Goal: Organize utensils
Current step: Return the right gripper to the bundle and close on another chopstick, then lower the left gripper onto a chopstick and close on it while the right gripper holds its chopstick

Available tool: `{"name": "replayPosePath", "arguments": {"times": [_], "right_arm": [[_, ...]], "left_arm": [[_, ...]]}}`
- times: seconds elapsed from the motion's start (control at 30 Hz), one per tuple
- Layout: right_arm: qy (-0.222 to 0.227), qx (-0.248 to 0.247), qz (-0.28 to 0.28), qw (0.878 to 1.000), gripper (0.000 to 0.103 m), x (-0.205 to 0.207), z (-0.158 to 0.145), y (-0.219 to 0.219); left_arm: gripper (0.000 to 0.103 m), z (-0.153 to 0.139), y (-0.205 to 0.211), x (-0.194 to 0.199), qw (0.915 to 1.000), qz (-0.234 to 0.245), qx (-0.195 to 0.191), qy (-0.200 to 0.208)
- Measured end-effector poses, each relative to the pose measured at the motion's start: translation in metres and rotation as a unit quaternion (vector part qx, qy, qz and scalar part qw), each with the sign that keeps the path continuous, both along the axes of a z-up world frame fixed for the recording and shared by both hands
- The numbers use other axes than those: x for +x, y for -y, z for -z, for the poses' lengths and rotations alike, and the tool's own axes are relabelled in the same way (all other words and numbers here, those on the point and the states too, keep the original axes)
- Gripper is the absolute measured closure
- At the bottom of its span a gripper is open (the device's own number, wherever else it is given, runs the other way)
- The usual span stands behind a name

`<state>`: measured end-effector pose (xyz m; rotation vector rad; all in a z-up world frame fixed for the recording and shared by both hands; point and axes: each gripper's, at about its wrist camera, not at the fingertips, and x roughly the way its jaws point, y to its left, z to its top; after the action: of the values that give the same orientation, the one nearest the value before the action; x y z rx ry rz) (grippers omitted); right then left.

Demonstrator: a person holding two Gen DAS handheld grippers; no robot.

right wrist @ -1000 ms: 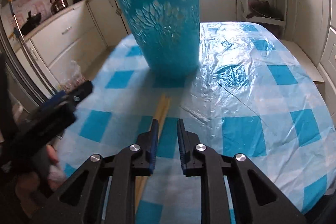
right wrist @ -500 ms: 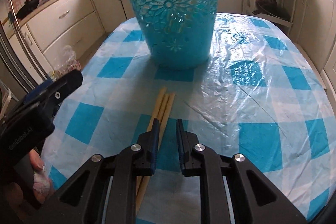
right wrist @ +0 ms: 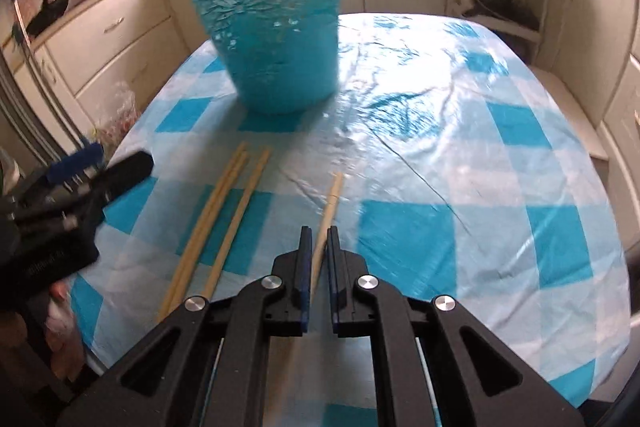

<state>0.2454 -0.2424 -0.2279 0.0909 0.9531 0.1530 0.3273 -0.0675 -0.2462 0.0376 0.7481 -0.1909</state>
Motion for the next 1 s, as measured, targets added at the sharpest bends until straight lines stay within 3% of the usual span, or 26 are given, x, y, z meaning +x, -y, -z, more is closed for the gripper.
{"name": "replayPosePath", "arguments": {"times": [0.3, 0.53, 0.73, 0.83, 1.0], "right_arm": [[0.001, 0.046, -0.008, 0.999, 0.095, -0.003, 0.000, 0.013], [-0.004, 0.073, -0.010, 0.997, 0.095, -0.006, 0.002, 0.020], [-0.008, 0.078, -0.009, 0.997, 0.095, -0.006, 0.002, 0.023], [-0.009, 0.078, -0.008, 0.997, 0.095, -0.007, 0.001, 0.022], [-0.009, 0.077, -0.008, 0.997, 0.095, -0.007, 0.002, 0.022]], "left_arm": [[0.016, 0.015, 0.041, 0.008, 0.9980, 0.006, 0.048, -0.041], [0.021, 0.023, 0.037, 0.025, 0.9944, -0.039, 0.059, -0.079], [0.022, 0.024, 0.045, 0.029, 0.9925, -0.035, 0.083, -0.082], [0.025, 0.026, 0.048, 0.030, 0.9923, -0.033, 0.085, -0.084], [0.040, 0.025, 0.050, 0.029, 0.9932, -0.020, 0.078, -0.084]]}}
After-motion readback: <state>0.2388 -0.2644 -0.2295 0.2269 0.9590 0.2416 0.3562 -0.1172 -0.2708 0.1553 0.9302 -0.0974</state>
